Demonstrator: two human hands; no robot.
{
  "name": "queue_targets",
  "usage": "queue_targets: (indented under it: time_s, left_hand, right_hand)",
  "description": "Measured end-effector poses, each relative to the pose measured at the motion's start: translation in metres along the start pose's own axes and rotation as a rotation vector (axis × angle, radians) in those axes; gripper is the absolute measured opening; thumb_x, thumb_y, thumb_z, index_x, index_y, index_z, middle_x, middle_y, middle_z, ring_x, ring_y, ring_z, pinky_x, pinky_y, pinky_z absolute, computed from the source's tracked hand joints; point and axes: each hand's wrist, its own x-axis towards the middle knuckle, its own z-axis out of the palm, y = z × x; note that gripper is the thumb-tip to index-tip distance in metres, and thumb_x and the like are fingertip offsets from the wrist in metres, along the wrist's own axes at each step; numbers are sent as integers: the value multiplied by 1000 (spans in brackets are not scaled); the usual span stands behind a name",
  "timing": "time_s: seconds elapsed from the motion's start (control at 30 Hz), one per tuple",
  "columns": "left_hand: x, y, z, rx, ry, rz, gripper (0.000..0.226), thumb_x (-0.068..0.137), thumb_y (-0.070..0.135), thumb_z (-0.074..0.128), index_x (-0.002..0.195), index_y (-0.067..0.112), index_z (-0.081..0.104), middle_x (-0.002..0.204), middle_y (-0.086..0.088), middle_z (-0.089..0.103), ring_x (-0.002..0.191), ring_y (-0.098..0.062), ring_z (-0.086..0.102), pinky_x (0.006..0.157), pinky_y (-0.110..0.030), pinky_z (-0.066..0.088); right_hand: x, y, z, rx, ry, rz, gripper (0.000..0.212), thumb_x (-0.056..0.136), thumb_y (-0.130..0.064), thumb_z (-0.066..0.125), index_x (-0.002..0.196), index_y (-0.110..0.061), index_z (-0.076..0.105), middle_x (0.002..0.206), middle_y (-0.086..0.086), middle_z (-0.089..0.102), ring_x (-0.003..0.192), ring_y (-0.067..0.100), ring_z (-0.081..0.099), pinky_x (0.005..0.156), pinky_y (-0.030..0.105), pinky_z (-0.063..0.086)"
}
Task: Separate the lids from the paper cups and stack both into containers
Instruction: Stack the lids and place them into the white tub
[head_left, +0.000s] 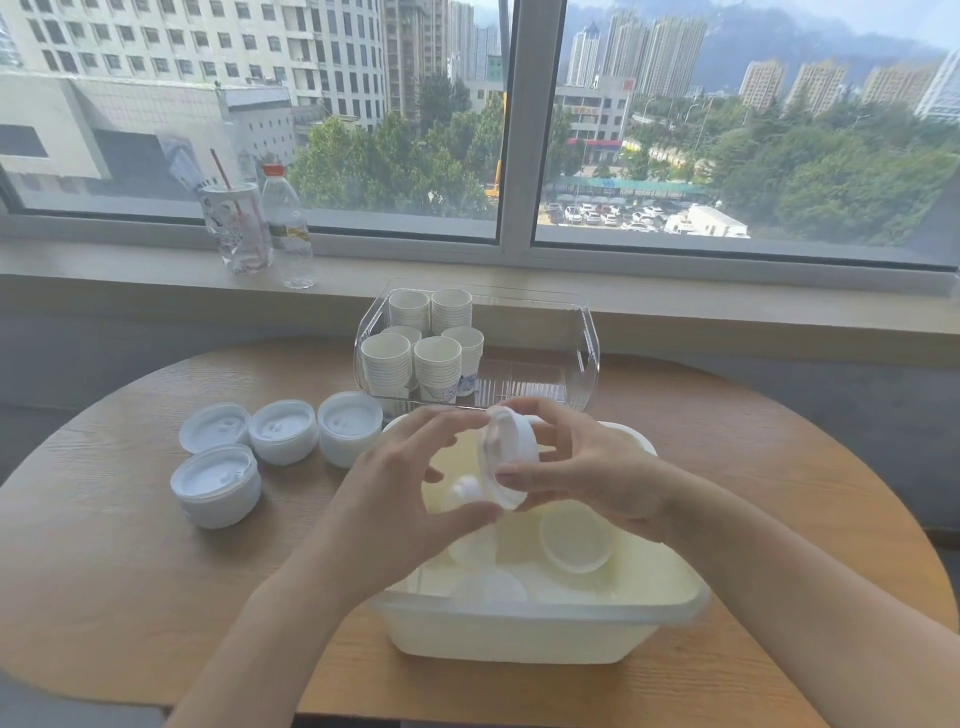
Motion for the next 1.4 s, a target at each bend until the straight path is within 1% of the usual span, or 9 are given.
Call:
queue_targets:
  time_s: [0.23, 0.43, 0.6, 0.7, 0.83, 0.93, 1.03, 1.17, 1.4]
  left_hand:
    - [-1, -3, 1, 5, -24, -1, 74, 80, 43, 89, 144, 48, 52, 130, 28, 57, 124, -4, 56, 91, -23, 53]
    - [0, -2, 1, 3, -1, -16, 84, 76, 54, 88, 148, 49, 46, 136, 28, 55, 126, 1, 54, 93, -16, 51]
    - [-2, -3, -2, -20, 22, -59, 85, 75, 51, 89, 147, 54, 45, 129, 31, 57, 104, 4, 63, 88, -15, 51]
    - [-2, 0, -3, -72, 32, -49, 87, 73, 47, 91, 147, 53, 45, 129, 31, 59, 113, 3, 61, 90, -13, 49]
    - [-4, 2, -5, -119, 27, -21, 89, 71, 46, 92, 149, 43, 49, 137, 35, 56, 125, 0, 59, 99, -10, 45]
    - [-6, 2, -13, -140, 47, -18, 81, 72, 43, 92, 142, 46, 52, 136, 33, 60, 127, 0, 59, 102, -19, 48]
    - [-15, -5, -27, -142, 123, -59, 73, 67, 50, 89, 131, 52, 54, 127, 34, 64, 120, 3, 63, 92, -20, 50]
    - [-28, -19, -43, -123, 212, -117, 77, 61, 54, 86, 132, 50, 56, 126, 30, 64, 111, 6, 64, 91, -15, 48]
    - [-41, -30, -57, -124, 269, -138, 81, 64, 47, 88, 137, 47, 55, 126, 27, 65, 108, 7, 66, 89, -7, 45]
  right_hand:
    - [-2, 1, -1, -86, 2, -20, 69, 75, -17, 88, 135, -32, 59, 129, -1, 71, 118, 19, 70, 93, 28, 57]
    - [-1, 4, -4, 1, 6, -55, 74, 79, 5, 85, 141, -28, 60, 137, 9, 67, 120, 26, 69, 96, 34, 57]
    - [7, 6, 1, 107, 91, -14, 41, 97, -4, 70, 136, -14, 62, 126, 17, 72, 110, 29, 72, 97, 47, 60]
    - [14, 8, 5, 93, 180, 37, 21, 103, -8, 62, 123, -2, 63, 109, 14, 74, 94, 23, 71, 83, 40, 62]
    - [22, 4, 15, 87, 131, 63, 19, 103, -12, 63, 120, -3, 66, 101, 9, 73, 90, 18, 70, 73, 31, 59]
    - [28, 2, 19, 51, 57, 74, 28, 103, -18, 64, 128, -6, 65, 117, 19, 74, 101, 22, 72, 82, 35, 61]
    - [36, 4, 16, -197, 12, 50, 33, 102, -26, 67, 132, -12, 63, 125, 11, 73, 109, 19, 74, 96, 39, 60]
    - [47, 9, 16, -880, -130, -14, 53, 90, -40, 81, 138, -32, 60, 134, -15, 63, 116, 1, 64, 105, 31, 52]
    - [82, 35, 53, -1466, -374, -55, 98, 79, -64, 80, 159, -30, 35, 158, -5, 44, 143, 20, 43, 114, 36, 35]
